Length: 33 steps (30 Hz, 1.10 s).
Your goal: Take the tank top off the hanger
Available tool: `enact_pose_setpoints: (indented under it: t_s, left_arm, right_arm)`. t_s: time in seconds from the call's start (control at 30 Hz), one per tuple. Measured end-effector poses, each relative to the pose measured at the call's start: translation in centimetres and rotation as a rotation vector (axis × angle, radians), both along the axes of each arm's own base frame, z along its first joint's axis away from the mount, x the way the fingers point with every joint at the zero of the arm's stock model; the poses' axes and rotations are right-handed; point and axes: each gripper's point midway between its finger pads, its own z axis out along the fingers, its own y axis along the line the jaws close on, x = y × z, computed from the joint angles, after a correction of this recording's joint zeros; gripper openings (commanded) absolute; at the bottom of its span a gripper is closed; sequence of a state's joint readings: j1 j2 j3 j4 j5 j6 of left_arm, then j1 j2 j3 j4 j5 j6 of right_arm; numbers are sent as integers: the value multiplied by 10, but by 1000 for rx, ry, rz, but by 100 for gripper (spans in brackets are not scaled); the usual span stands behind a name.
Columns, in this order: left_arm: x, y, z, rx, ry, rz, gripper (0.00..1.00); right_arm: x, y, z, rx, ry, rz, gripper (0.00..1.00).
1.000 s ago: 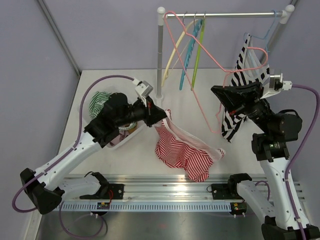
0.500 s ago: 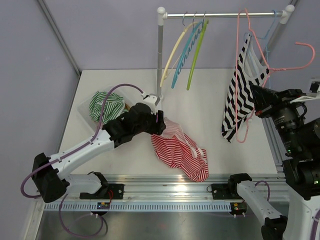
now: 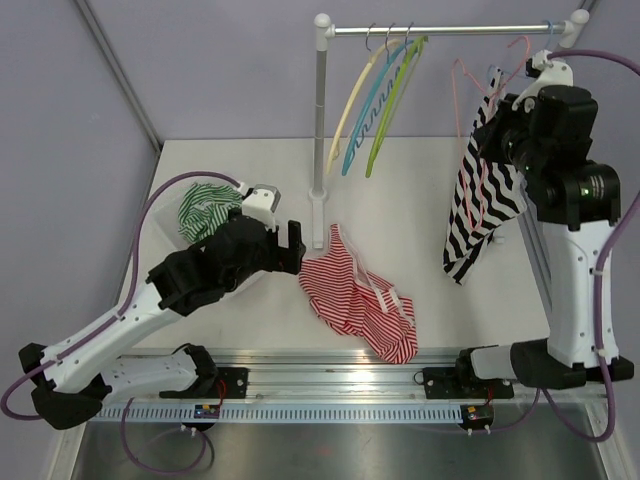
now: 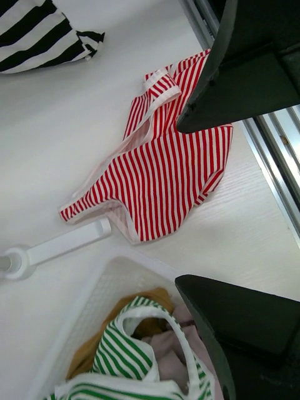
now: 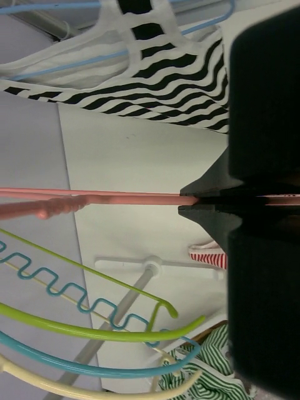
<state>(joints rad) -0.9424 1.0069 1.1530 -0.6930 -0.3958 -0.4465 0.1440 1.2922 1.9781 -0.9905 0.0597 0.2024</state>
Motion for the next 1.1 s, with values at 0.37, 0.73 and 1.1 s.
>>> enact_pose_setpoints:
  t_s: [0.37, 0.73, 1.1]
  left_arm:
    - [-16, 39, -6, 95, 16, 58, 99]
    - [-20, 43, -11, 126, 30, 53, 99]
    - [-21, 37, -15, 103, 31, 45, 99]
  right_arm:
    - [98, 1, 8, -121, 15, -33, 0]
    - [153, 34, -20, -225, 43, -4, 0]
    - [163, 77, -64, -270, 122, 54, 0]
